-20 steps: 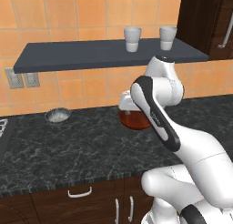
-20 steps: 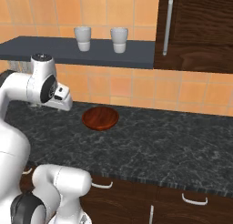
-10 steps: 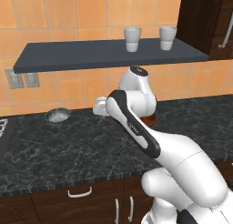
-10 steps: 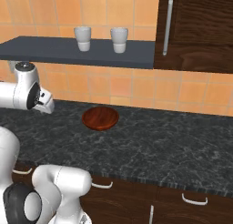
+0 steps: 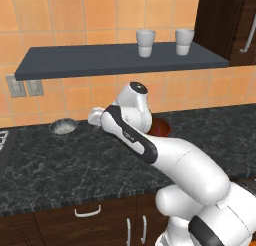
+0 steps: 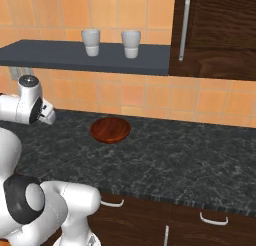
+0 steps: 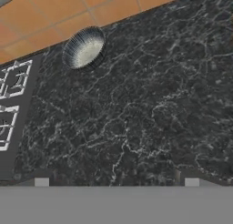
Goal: Pick up the bowls on the counter and stack them on top of one another in the open cabinet. Place the smaller bowl on top of the larger bowl.
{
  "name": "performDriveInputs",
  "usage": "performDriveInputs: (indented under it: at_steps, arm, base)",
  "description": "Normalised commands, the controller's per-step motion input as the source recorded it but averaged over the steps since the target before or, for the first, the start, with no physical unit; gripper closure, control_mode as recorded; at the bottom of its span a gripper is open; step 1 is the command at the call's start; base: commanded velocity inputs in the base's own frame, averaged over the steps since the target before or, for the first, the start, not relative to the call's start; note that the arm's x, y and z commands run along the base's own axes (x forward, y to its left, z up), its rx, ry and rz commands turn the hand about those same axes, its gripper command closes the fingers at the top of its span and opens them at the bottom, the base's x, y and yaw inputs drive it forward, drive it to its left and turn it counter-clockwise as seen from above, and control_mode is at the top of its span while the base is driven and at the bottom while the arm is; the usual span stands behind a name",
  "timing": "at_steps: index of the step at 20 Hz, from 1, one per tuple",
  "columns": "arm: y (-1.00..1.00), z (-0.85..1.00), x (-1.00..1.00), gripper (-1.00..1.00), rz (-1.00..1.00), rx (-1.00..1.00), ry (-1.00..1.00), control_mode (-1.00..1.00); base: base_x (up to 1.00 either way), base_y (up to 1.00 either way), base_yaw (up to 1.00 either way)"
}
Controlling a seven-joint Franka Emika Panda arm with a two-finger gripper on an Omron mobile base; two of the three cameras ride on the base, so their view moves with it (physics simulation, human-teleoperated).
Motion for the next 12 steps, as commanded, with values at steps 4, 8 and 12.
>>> performDriveInputs:
  at_steps: [4,8,12]
  arm:
    - [0.31,-0.12,0.61,-1.0,0.0,0.0,0.0,-1.0]
    - [0.27,-0.01,0.52,-1.0,0.0,0.0,0.02,-1.0]
    - [0.21,-0.04,0.49,-1.0,0.0,0.0,0.01,-1.0]
  base:
    - [0.0,0.0,0.0]
    - [0.0,0.0,0.0]
    - [0.0,0.0,0.0]
